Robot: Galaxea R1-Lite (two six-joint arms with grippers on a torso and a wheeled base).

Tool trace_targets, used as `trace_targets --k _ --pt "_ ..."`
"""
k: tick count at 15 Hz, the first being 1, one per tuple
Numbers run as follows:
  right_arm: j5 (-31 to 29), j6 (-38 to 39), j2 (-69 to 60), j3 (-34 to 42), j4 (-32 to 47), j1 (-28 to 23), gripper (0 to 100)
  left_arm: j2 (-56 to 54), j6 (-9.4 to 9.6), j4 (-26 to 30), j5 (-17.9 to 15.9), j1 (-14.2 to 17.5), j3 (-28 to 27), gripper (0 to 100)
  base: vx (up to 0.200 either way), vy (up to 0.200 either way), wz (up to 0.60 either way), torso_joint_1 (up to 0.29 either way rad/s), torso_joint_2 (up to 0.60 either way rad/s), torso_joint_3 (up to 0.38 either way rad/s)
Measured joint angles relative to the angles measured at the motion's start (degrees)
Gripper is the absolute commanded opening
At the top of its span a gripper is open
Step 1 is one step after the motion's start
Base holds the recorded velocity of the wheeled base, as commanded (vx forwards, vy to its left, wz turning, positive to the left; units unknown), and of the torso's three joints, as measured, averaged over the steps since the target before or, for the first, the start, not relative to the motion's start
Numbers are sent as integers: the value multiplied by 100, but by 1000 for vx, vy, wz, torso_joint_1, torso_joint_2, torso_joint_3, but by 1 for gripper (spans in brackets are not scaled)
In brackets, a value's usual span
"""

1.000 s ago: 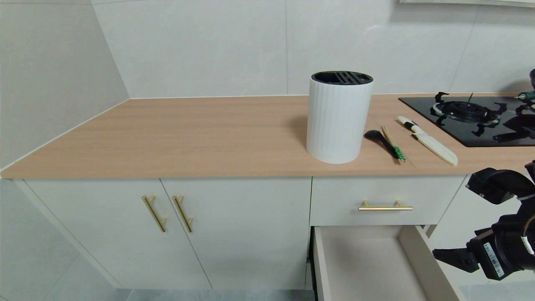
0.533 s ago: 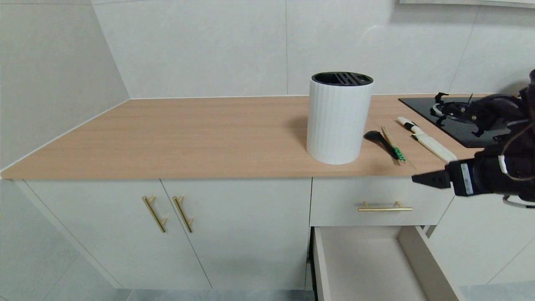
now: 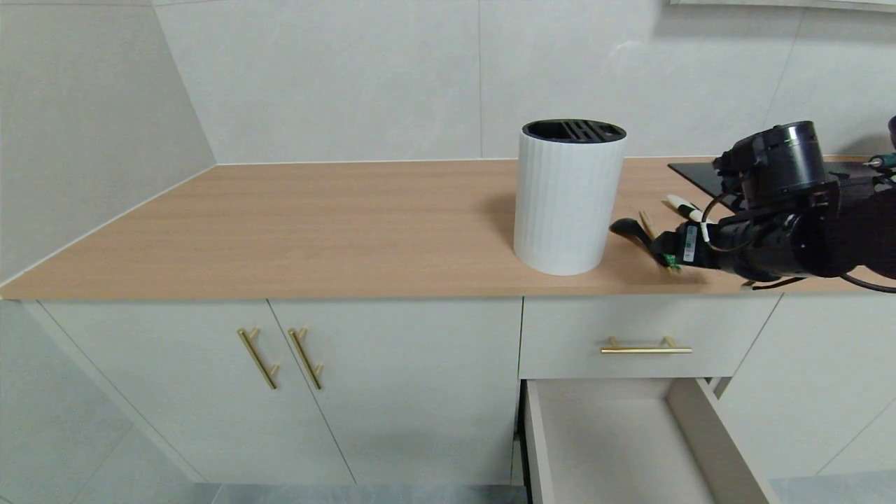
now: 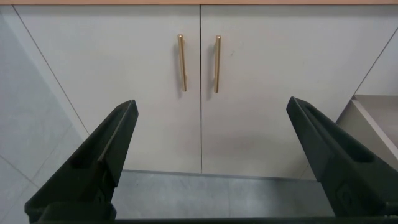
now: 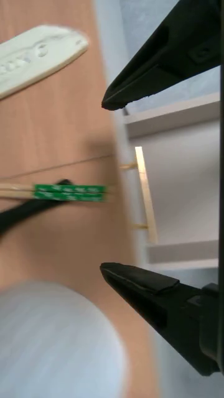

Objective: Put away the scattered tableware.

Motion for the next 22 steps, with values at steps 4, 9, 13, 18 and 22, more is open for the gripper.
trace_targets --k 4,9,13,18,22 --pt "-37 0 416 52 -445 -41 100 0 0 2 0 2 0 100 0 0 0 0 0 0" --pt "-63 0 662 60 -741 -177 100 0 0 0 -1 0 0 100 0 0 0 0 0 0" --pt "-63 0 723 49 -741 -194 0 0 0 0 0 2 0 100 0 0 0 0 0 0" --pt "-71 -2 673 68 -735 -194 0 0 0 0 -1 0 0 100 0 0 0 0 0 0" --pt "-72 -33 279 171 -730 -194 0 0 2 2 -1 0 -2 100 0 0 0 0 0 0"
